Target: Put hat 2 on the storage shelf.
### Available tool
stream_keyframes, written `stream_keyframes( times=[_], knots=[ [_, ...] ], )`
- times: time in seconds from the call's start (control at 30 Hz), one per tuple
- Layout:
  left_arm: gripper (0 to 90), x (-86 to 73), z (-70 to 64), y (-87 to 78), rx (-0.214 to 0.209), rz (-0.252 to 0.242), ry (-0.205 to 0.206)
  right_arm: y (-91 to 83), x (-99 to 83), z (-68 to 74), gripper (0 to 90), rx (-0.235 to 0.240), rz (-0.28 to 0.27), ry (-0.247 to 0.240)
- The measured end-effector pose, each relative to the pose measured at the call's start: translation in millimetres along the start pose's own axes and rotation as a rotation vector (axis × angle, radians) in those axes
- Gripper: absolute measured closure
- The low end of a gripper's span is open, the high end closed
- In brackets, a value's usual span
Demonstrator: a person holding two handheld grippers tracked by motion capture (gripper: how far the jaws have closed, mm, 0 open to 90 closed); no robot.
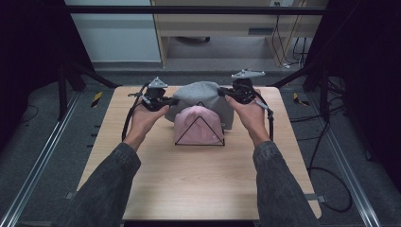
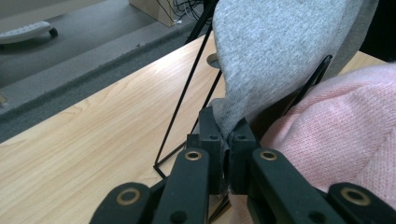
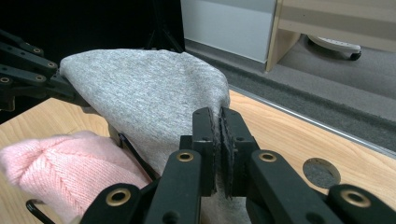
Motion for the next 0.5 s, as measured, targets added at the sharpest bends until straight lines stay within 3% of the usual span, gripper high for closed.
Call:
stream_keyframes(
  times=[0.5],
  knots=[
    [87.5, -12.4, 0.7, 10.3, 0.000, 0.017, -0.018, 1.9, -13.4, 0.5, 85.6, 0.010, 0.009, 0.021]
  ],
)
Point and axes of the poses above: each handheld gripper's, and its own axes: y roughly forward along the jaws, x roughly out of its top, z roughly to its left, the point moved 10 cm from there along y, roughly forward along the jaws, and after that the axes turned 15 degrees about -y, right-handed, at the moved point
